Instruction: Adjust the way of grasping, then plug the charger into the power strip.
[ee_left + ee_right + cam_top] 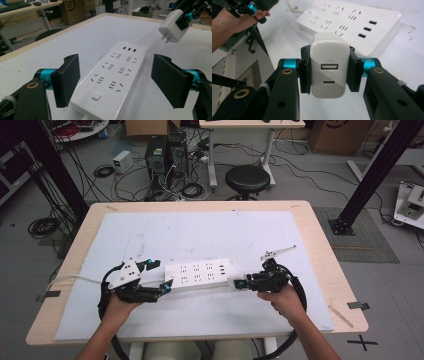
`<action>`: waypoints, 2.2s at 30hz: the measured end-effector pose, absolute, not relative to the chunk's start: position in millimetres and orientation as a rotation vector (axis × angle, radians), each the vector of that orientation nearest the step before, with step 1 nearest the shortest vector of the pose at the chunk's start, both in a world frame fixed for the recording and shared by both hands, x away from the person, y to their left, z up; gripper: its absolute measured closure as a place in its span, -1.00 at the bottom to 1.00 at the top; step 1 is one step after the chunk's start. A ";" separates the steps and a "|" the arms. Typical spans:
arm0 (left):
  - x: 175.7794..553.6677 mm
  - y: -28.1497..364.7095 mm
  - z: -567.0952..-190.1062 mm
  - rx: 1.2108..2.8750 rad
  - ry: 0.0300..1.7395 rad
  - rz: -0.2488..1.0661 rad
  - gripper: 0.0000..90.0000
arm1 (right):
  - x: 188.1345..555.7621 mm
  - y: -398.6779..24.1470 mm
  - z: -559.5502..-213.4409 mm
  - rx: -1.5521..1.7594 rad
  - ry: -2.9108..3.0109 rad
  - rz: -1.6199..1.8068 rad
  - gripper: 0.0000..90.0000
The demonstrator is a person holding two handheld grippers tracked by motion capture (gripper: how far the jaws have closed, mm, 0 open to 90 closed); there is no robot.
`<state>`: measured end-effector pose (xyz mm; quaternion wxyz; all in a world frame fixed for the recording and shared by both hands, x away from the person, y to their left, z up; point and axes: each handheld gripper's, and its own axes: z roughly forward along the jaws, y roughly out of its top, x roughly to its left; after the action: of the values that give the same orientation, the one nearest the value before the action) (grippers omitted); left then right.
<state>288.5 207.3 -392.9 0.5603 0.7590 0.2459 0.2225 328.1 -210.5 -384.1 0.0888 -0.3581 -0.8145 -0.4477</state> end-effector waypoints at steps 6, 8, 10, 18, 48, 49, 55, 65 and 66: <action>287.5 218.3 -394.4 1.764 0.604 0.550 -0.48 | 327.0 -216.7 -381.6 -1.064 -2.467 -1.306 0.41; 287.0 220.5 -394.9 1.760 0.606 0.552 -0.48 | 326.1 -218.7 -378.8 -1.064 -2.484 -1.290 0.41; 286.9 222.6 -395.2 1.762 0.609 0.551 -0.48 | 326.3 -220.0 -375.8 -1.053 -2.511 -1.278 0.41; 280.0 231.2 -395.7 1.753 0.626 0.562 -0.48 | 327.7 -222.0 -372.1 -1.064 -2.528 -1.272 0.41; 275.6 246.6 -394.8 1.736 0.671 0.588 -0.48 | 333.1 -237.2 -349.7 -0.948 -2.836 -0.998 0.41; 275.3 246.7 -394.7 1.736 0.675 0.588 -0.48 | 333.3 -236.7 -348.9 -0.933 -2.854 -0.983 0.41; 274.9 246.9 -392.8 1.741 0.670 0.592 -0.48 | 333.4 -235.6 -342.9 -0.889 -2.913 -0.902 0.41; 274.6 246.9 -394.7 1.734 0.677 0.589 -0.48 | 335.9 -230.5 -331.0 -0.813 -3.012 -0.732 0.41; 274.6 246.9 -394.7 1.734 0.677 0.589 -0.48 | 335.9 -230.5 -331.0 -0.813 -3.012 -0.732 0.41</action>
<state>274.6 246.9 -394.7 0.5601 0.7358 0.2873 0.2497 335.9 -230.5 -331.0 -0.0313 -0.2537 -0.9395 -0.2282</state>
